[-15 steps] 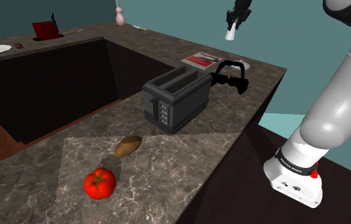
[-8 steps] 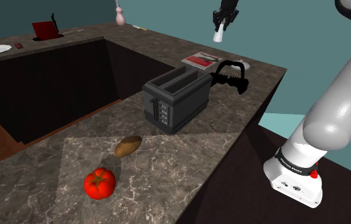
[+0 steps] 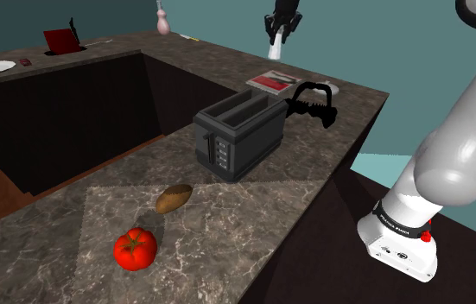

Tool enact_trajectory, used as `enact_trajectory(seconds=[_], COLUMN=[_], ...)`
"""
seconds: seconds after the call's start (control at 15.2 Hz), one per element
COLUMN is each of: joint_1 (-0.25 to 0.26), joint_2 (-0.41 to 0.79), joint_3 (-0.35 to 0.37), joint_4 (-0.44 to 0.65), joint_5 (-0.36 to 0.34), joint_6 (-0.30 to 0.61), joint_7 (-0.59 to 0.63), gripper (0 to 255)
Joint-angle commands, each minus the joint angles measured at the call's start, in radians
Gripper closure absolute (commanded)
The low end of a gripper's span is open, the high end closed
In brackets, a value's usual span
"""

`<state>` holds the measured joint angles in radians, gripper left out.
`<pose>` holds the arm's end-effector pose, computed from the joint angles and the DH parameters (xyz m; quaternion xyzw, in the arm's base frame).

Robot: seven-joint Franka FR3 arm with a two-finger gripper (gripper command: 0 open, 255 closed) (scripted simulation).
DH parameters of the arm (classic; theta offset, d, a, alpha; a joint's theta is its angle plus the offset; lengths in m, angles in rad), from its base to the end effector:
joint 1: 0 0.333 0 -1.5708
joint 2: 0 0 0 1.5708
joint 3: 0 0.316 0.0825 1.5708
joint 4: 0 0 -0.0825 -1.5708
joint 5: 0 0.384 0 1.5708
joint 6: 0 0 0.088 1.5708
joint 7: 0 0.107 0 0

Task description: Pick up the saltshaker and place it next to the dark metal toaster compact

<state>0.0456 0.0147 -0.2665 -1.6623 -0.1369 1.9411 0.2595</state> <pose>0.5744 -0.1374 0.6097 0.9643 -0.2193 0.1329 0.0658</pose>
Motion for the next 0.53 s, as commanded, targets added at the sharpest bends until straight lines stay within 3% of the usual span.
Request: enact_trajectory(seconds=[0.0, 0.46], joint_1=[0.021, 0.097], joint_2=[0.015, 0.089], joint_3=[0.020, 0.086], joint_4=[0.014, 0.112], joint_5=[-0.008, -0.031], joint_6=[-0.005, -0.054], joint_7=[0.045, 0.188], gripper=[255, 255])
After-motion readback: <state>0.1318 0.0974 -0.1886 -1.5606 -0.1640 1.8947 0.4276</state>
